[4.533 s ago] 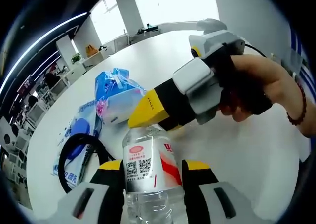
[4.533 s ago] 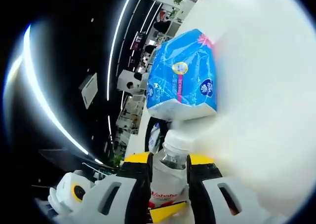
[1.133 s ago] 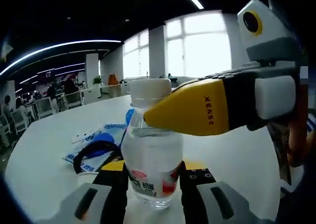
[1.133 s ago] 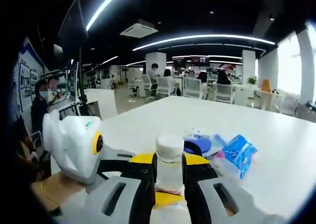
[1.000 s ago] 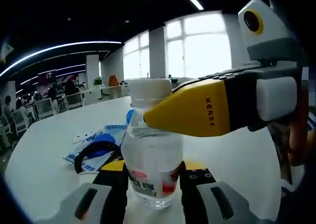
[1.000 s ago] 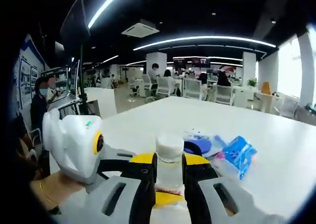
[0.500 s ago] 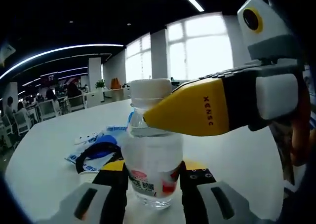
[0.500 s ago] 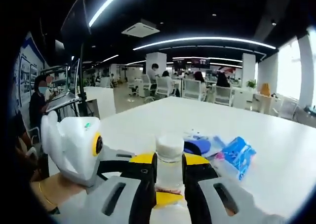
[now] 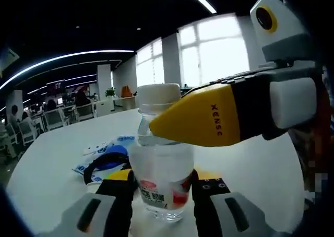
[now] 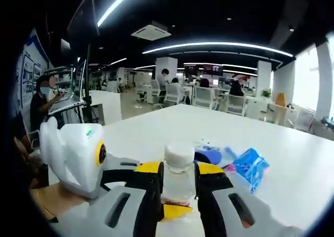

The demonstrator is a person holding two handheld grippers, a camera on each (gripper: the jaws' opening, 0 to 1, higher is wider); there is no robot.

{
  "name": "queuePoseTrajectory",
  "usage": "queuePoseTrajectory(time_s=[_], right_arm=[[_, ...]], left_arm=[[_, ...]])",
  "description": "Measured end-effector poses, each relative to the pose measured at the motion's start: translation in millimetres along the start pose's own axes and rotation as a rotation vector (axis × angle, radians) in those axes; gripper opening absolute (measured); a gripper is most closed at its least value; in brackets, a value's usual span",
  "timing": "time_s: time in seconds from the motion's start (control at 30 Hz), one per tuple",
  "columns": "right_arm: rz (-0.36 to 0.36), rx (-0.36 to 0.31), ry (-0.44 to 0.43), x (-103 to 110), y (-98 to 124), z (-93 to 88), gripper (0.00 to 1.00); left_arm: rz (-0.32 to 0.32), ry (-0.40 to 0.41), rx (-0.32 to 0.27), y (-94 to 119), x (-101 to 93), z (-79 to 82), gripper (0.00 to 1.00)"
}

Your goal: Arrange the tabletop items into an orderly group along one side of the table until the central work area is clear of visible clutter.

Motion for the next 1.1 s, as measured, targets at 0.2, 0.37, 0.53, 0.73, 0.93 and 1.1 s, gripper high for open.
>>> queuePoseTrajectory(time_s=[0.2,0.37,0.53,0.73,0.93,1.1], right_arm=[[0.025,0.004,-0.006,1.2,-0.1,-0.9,0.28],[0.027,0.002,-0.019,-1.1,-0.5,-2.5,0.29],[0.039,-0.008,-0.026,-2.2,-0.5,-2.3,0.38],[0.062,-0.02,-0.023,-1.5,-2.3,-3.4,0.56],[0.051,-0.033,-0.009,-3.8,-2.8,-3.5,0.67],[0.035,-0.047,-0.009,-6.8,-2.2,-3.8,0.81]], left_arm=[[0.015,0.009,0.01,0.5,0.9,-4.1,0.48],[0.021,0.014,0.008,0.7,0.5,-6.9,0.53],[0.023,0.005,-0.002,0.7,-0.4,-4.7,0.56],[0.025,-0.002,0.004,0.6,-0.7,-5.3,0.63],[0.029,-0.009,0.0,1.7,-0.9,-4.4,0.67],[0.043,-0.012,-0.005,1.9,-2.0,-5.1,0.75]])
Point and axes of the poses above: the point that each gripper's makers call its tool centre point, and the gripper's own axes: y roughly backward along the fingers, x roughly to its left, z roughly out of its top, the point moved 9 cm from there along y, roughly backward along the fingers, and after that the axes turned 2 degrees about y, right-handed, at the moved point
